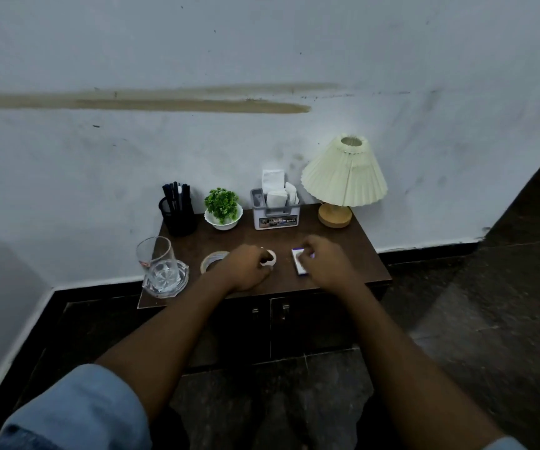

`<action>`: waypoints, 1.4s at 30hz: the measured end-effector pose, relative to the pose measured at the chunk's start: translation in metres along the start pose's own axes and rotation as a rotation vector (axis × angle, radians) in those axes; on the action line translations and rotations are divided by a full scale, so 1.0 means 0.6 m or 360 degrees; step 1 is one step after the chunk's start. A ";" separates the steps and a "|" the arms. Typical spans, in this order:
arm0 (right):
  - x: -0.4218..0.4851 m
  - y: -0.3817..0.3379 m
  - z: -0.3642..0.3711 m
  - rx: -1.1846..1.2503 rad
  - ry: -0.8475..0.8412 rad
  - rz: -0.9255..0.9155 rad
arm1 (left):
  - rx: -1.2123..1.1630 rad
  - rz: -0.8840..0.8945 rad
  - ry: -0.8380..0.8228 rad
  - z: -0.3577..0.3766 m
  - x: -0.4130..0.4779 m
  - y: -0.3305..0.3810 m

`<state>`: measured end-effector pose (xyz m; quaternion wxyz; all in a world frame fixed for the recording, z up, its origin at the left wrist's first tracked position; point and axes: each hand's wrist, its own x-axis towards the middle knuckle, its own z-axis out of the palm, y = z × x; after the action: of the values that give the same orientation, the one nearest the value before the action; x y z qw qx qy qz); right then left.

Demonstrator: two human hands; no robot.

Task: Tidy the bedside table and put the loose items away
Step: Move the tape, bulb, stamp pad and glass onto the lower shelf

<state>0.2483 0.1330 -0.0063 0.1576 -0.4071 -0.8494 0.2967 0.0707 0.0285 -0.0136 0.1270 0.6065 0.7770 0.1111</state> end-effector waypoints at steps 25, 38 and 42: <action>-0.104 0.037 0.309 0.1390 -0.0578 0.0569 | 0.0466 -0.0058 -0.0253 0.168 -0.175 -0.045; -0.174 0.052 0.384 0.1314 -0.0071 0.0764 | 0.0307 -0.0266 -0.0187 0.188 -0.162 -0.064; -0.205 0.049 0.396 0.1350 -0.0098 0.0788 | 0.0390 -0.0202 -0.0262 0.200 -0.168 -0.065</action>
<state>0.2213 -0.0381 -0.2120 0.2092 -0.4878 -0.5356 0.6568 0.0982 -0.0765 -0.1330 0.1221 0.5743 0.8084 -0.0427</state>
